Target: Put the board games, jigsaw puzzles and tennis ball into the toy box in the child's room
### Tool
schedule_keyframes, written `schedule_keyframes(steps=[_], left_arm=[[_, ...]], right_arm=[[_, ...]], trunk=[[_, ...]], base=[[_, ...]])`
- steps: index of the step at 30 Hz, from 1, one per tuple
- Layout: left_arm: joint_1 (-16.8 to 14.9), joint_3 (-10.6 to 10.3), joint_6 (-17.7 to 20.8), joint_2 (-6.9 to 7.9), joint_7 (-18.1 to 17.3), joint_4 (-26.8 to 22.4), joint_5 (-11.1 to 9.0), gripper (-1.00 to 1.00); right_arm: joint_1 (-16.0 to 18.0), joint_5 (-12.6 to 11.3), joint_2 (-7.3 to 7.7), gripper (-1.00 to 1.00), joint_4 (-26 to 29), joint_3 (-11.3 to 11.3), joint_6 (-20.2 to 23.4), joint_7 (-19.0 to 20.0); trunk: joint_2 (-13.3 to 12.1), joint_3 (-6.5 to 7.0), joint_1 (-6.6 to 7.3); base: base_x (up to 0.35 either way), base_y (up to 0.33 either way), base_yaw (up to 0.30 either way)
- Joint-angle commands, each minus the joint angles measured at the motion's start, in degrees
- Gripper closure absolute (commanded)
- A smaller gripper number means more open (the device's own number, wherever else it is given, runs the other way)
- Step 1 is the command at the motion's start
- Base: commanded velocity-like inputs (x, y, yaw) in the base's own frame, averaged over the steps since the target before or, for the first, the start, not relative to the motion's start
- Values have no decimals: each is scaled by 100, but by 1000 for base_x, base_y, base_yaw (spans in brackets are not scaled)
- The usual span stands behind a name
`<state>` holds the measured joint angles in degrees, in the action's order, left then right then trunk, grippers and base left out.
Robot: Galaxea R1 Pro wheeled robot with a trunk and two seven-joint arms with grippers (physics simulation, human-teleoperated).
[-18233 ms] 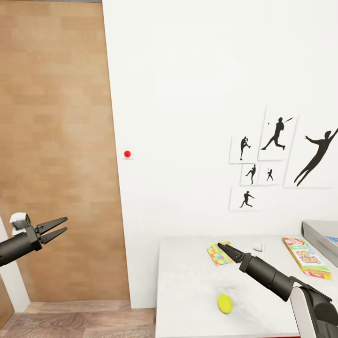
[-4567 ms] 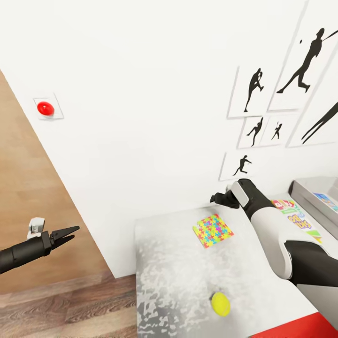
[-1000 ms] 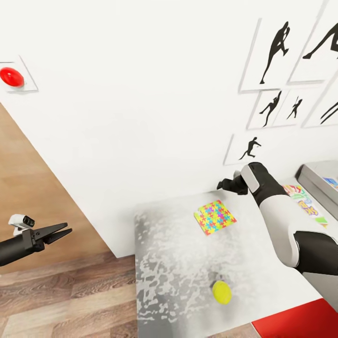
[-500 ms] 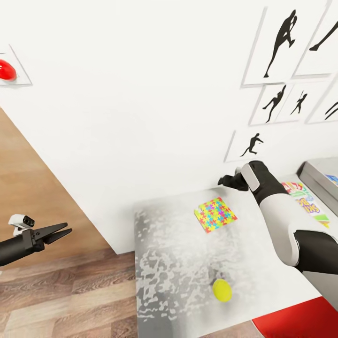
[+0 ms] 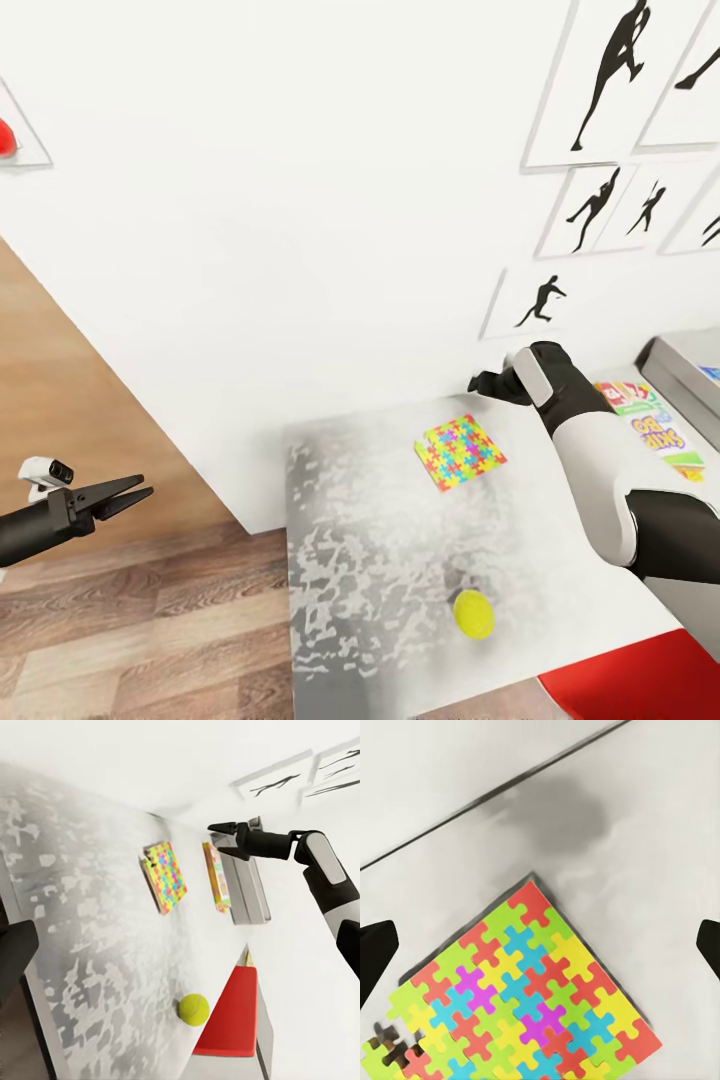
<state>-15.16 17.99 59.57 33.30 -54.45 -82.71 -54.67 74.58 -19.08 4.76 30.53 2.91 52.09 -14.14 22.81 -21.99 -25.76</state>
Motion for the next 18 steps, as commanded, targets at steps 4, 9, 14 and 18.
schedule_keyframes(steps=[4, 9, 14, 18], left_arm=[[-4, 2, 20, 1, -22, 0, 13, -100], [-4, 2, 20, 1, -22, 4, 16, -100], [-4, 2, 18, 1, -22, 8, 17, -100], [-4, 2, 17, 1, -22, 9, 17, -100]], right_arm=[[4, -65, -1, -100, 19, 8, 9, -53], [4, -67, -14, -100, 28, 8, 5, -57], [4, -69, -24, -100, 31, 8, 3, -66], [4, -74, -37, -100, 32, 13, -22, -69]], trunk=[[11, -47, -3], [11, -94, -3], [11, -141, -3], [11, -178, -3]], base=[[0, 0, 0], [0, 0, 0], [0, 0, 0], [0, 0, 0]])
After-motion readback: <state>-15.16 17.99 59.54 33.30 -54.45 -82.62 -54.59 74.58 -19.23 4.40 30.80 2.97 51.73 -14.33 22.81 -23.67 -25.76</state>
